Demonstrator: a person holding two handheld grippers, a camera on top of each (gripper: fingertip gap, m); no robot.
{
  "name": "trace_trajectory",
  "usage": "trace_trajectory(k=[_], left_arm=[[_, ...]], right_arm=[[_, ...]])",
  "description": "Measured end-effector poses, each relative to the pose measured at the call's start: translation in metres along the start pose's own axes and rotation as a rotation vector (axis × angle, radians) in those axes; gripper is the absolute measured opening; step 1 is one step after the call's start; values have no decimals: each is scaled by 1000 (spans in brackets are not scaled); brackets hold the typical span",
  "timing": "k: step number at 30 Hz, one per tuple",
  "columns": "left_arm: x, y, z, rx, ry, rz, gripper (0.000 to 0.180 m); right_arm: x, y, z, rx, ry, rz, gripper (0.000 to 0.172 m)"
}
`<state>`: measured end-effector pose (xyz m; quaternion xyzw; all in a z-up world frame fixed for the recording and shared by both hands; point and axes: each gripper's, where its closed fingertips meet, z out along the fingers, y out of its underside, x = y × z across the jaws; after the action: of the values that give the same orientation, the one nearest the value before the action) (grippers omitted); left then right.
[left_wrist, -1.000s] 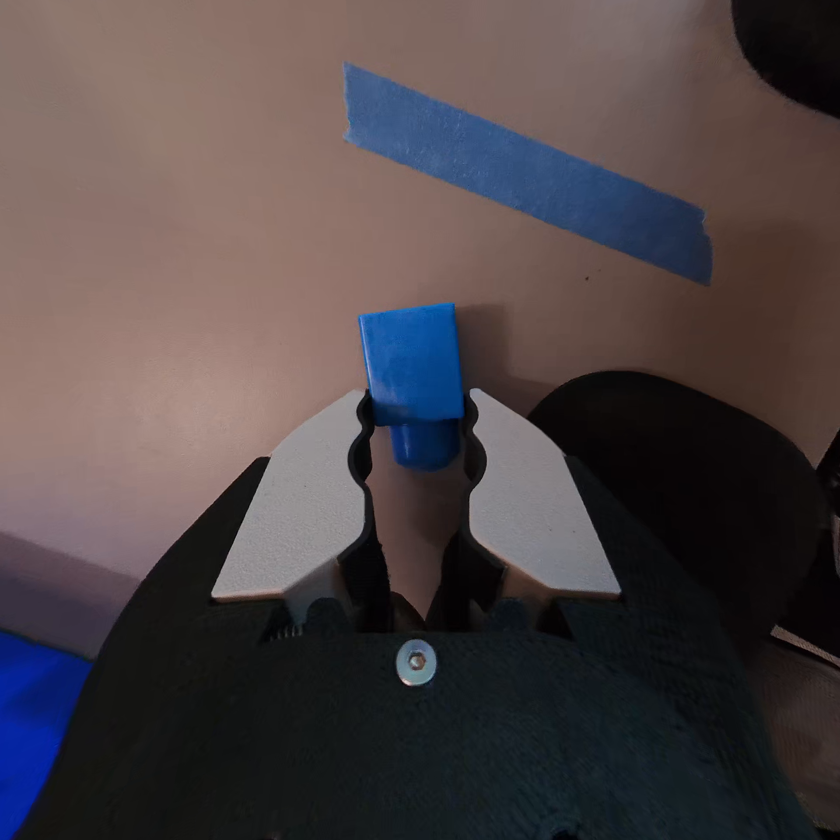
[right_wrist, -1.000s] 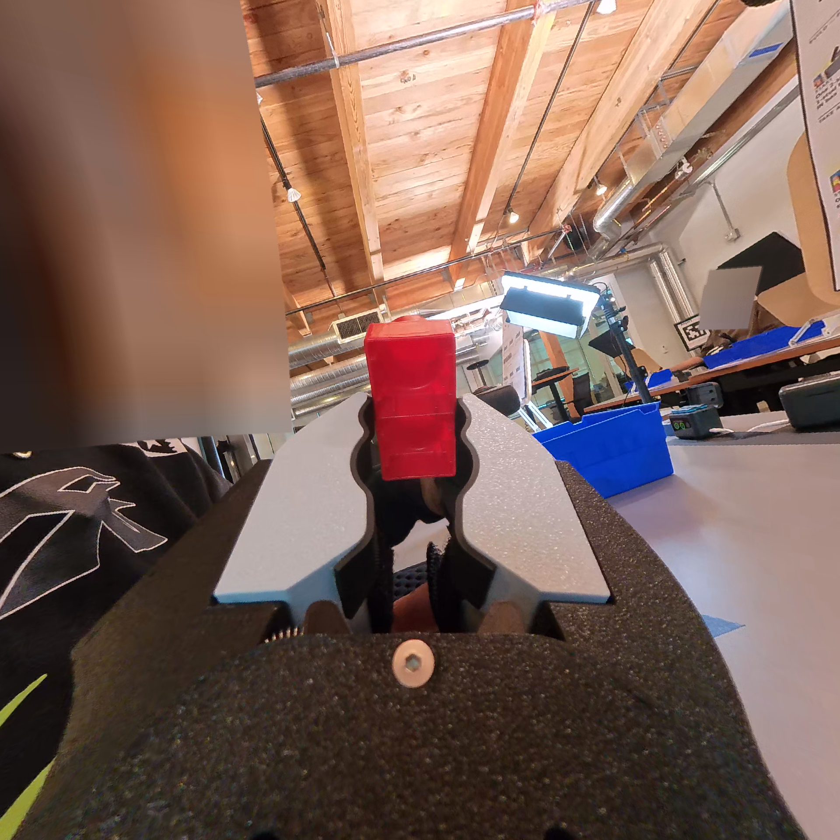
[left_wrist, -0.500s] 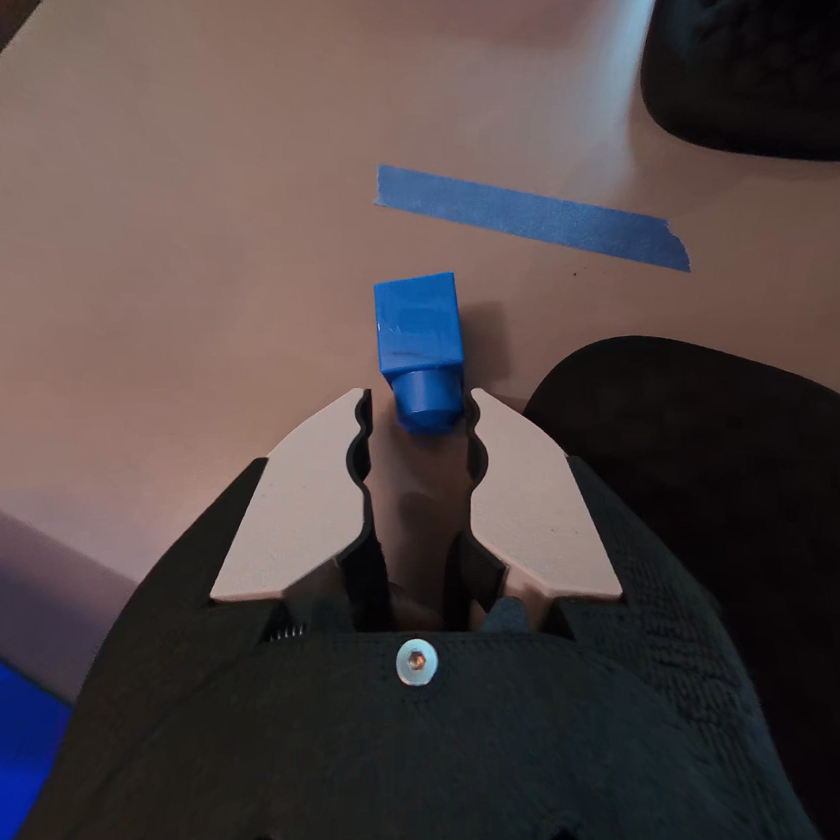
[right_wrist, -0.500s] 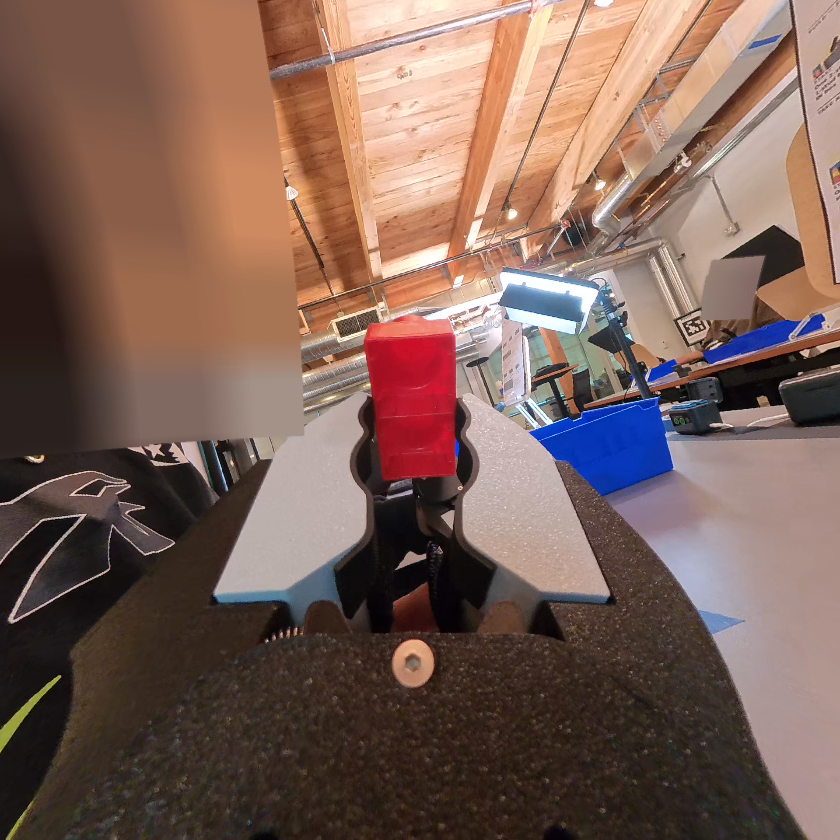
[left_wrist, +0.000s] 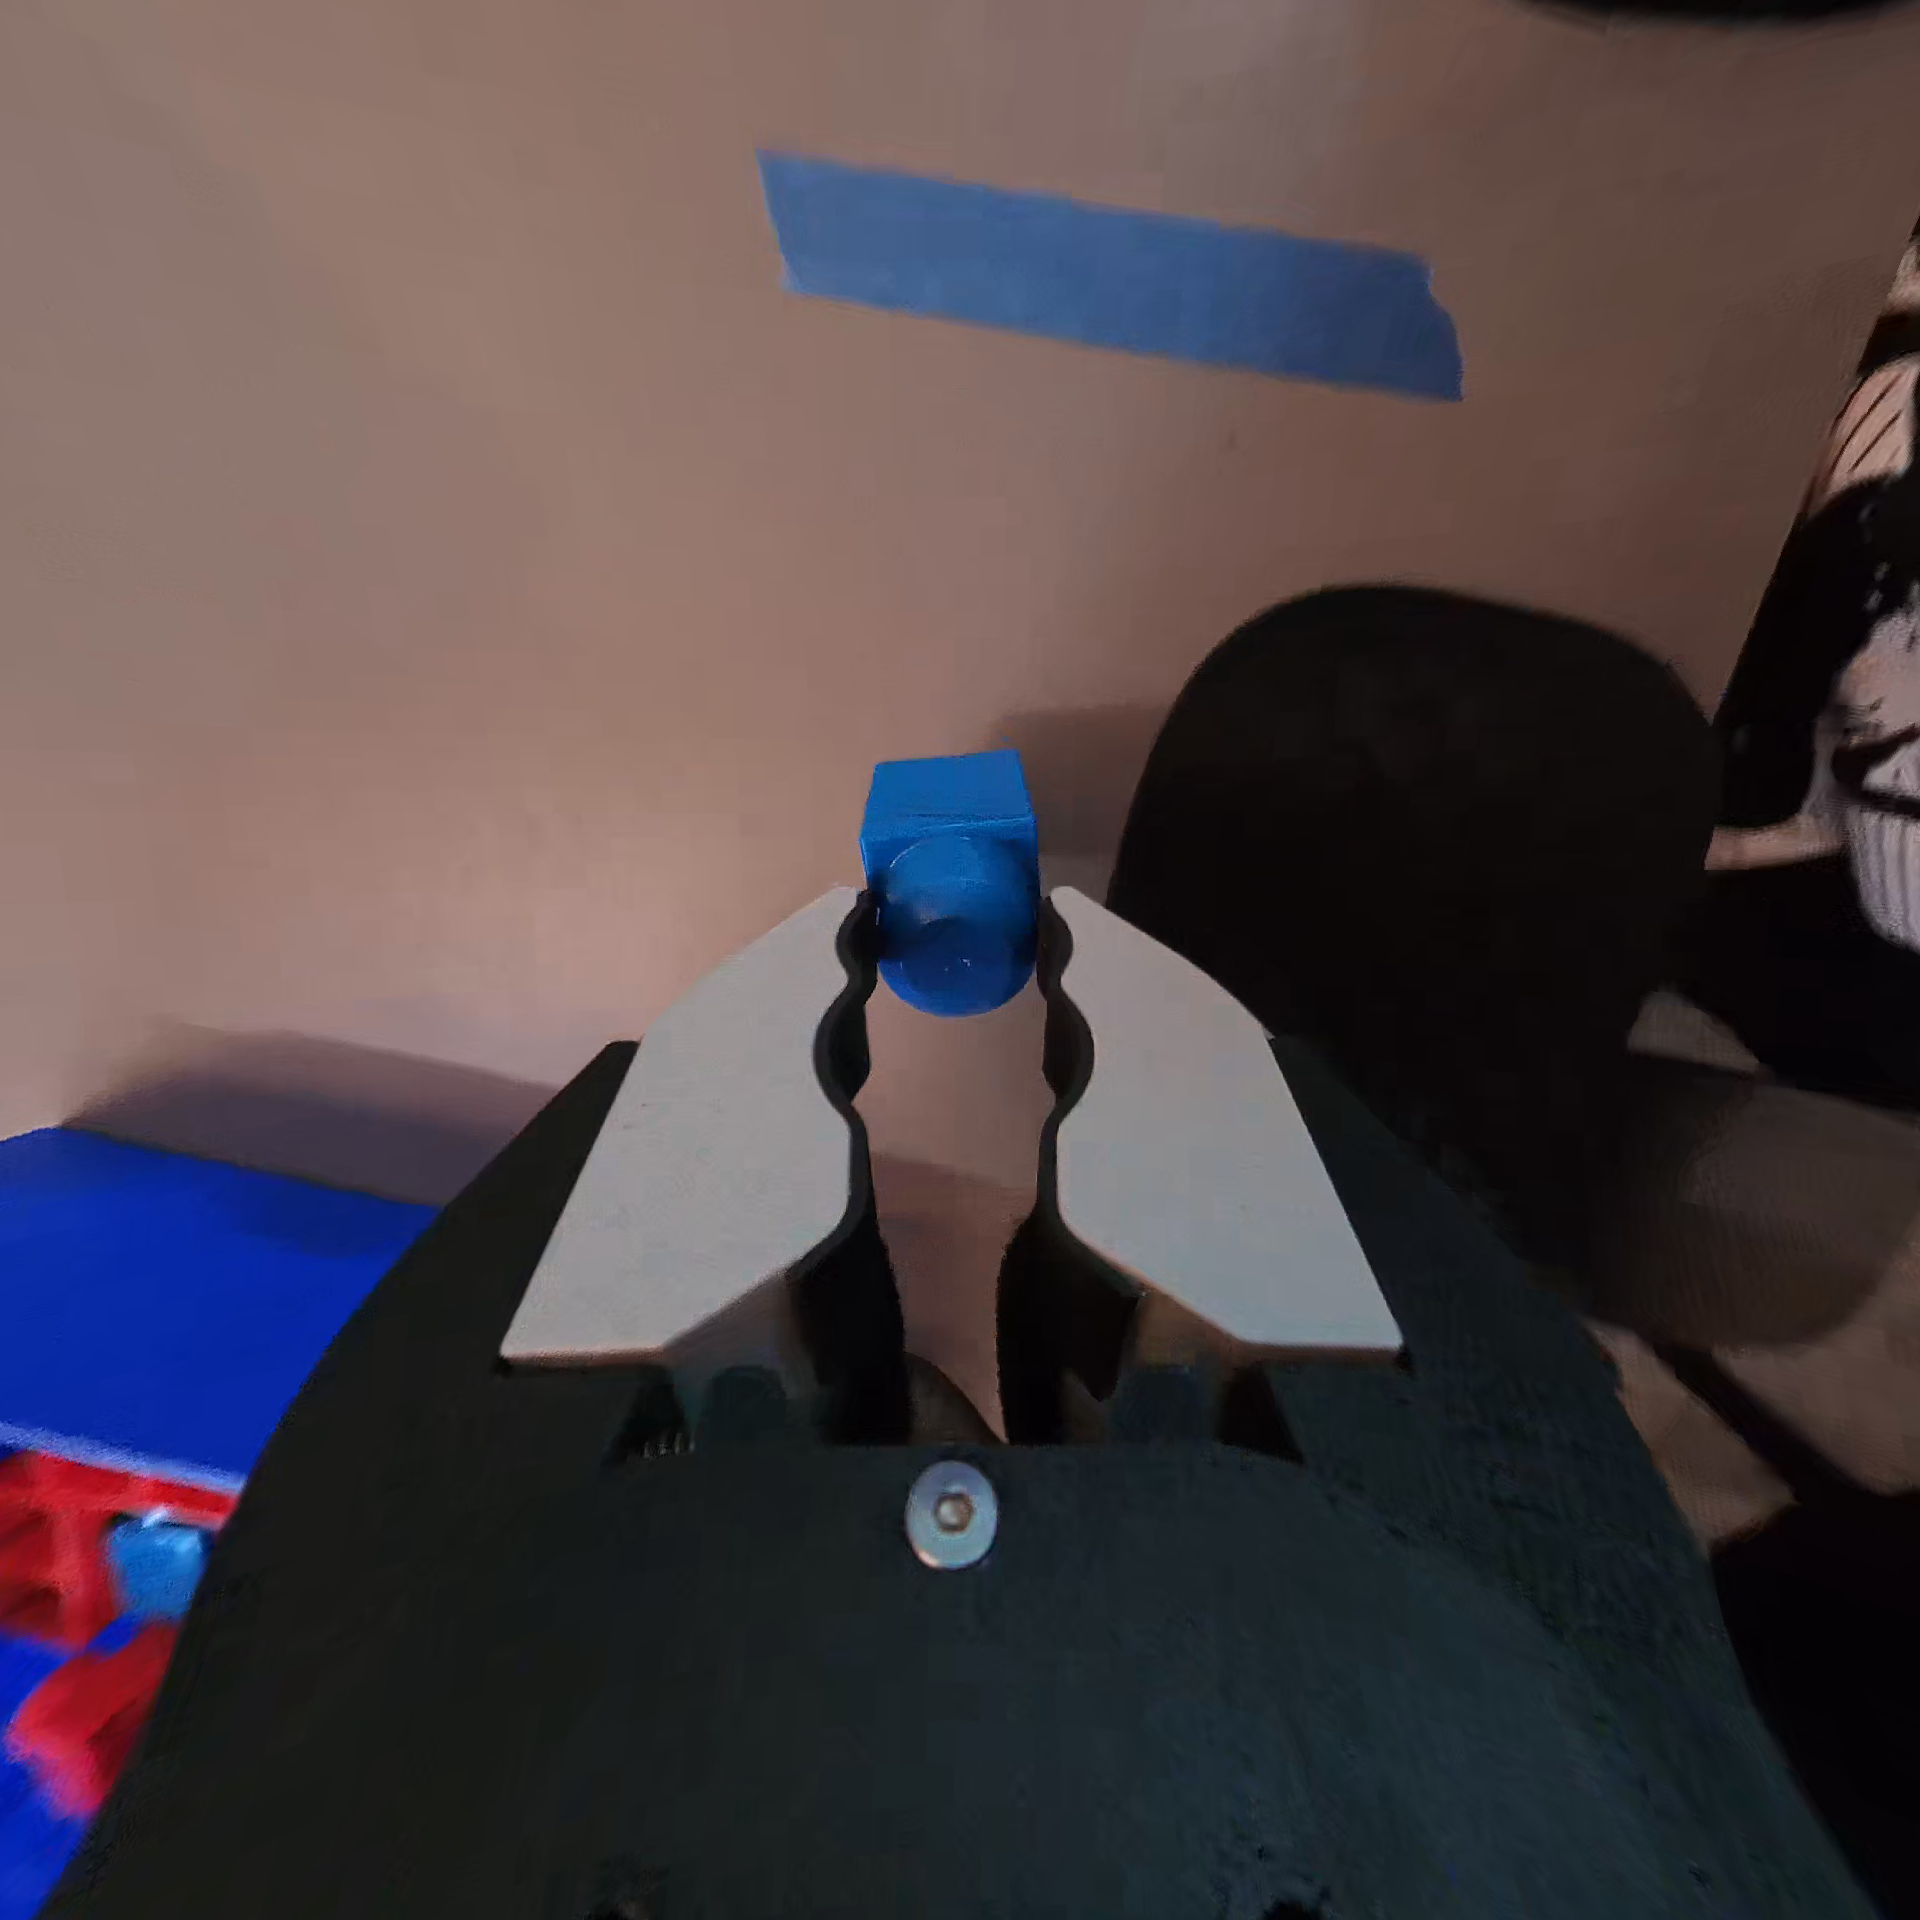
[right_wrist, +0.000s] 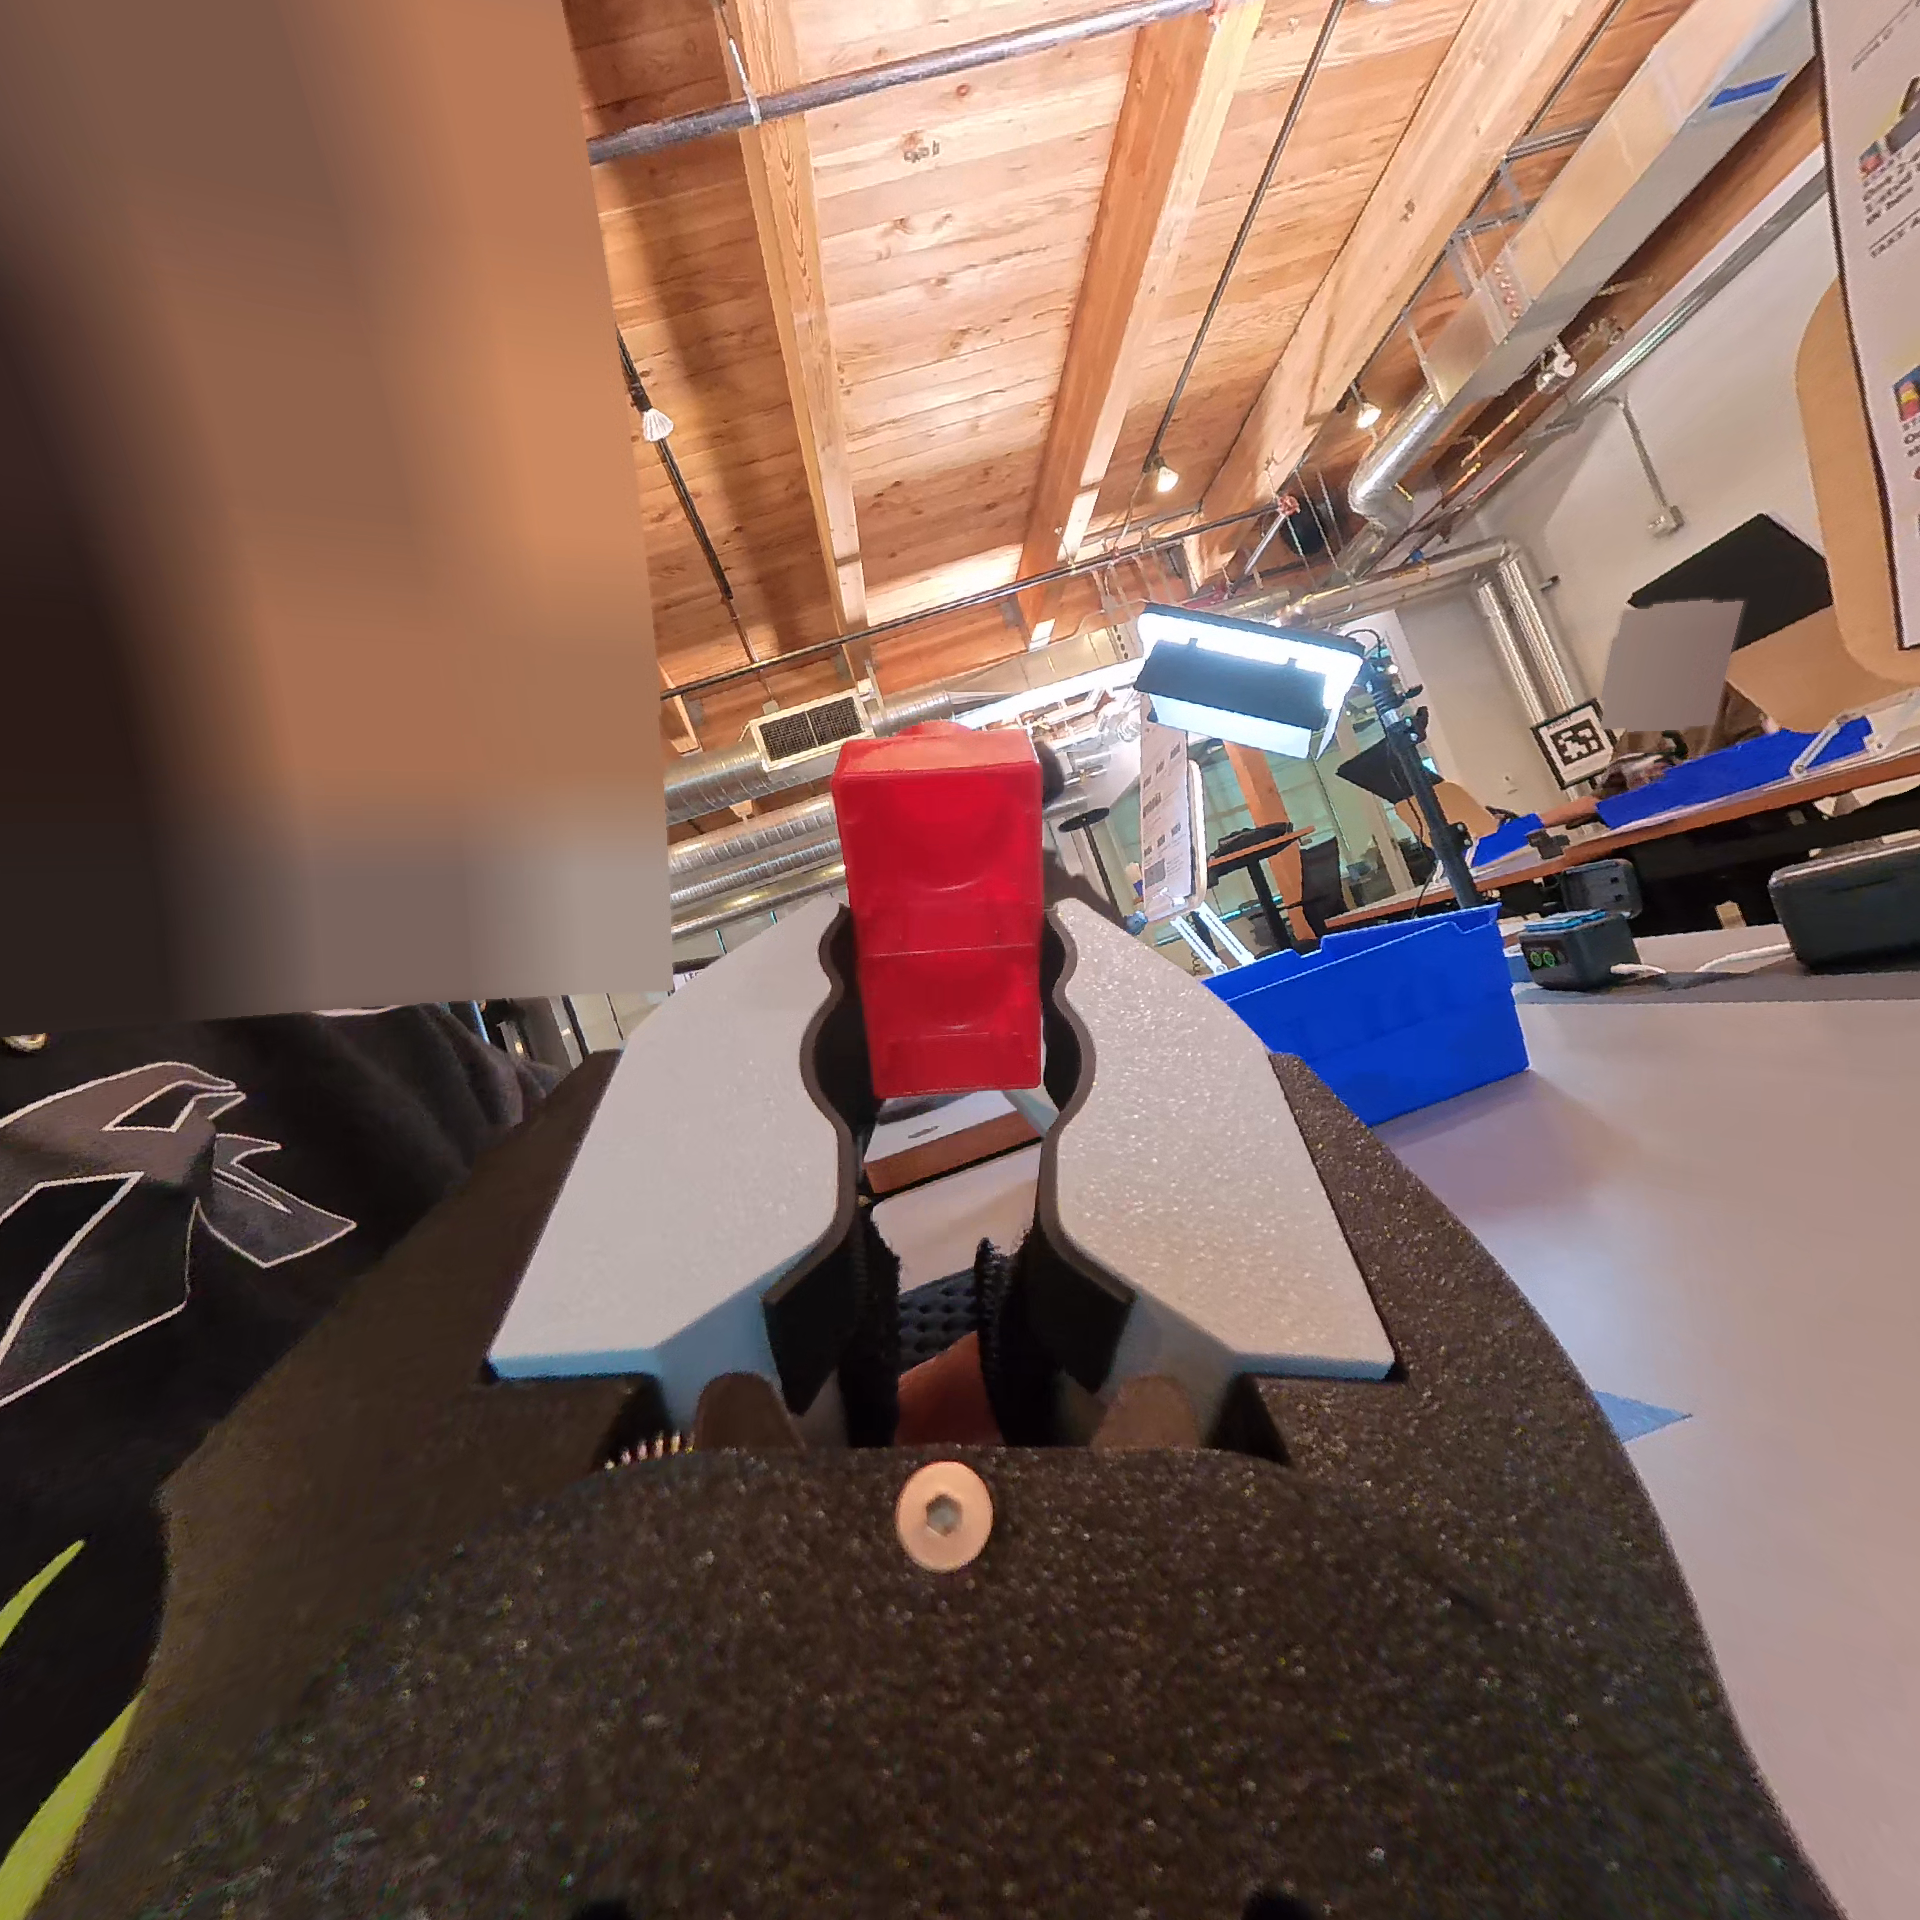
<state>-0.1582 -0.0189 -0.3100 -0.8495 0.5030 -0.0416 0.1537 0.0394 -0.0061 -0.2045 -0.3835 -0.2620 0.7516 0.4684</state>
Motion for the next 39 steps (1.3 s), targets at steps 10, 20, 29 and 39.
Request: trace_trajectory(k=[10,20,29,39], left_arm=[[4,3,30,-289,116,32,30],[-3,2,41,-33,-17,-96,73],[1,-15,49,143,87,-189,37],[51,-135,-104,1495,342,-313,36]], right_arm=[[-2,-2,-2,14,-7,2,34],[0,-1,-1,10,-6,17,34],[2,0,0,-1,0,18,34],[-1,16,8,-282,-29,-4,34]])
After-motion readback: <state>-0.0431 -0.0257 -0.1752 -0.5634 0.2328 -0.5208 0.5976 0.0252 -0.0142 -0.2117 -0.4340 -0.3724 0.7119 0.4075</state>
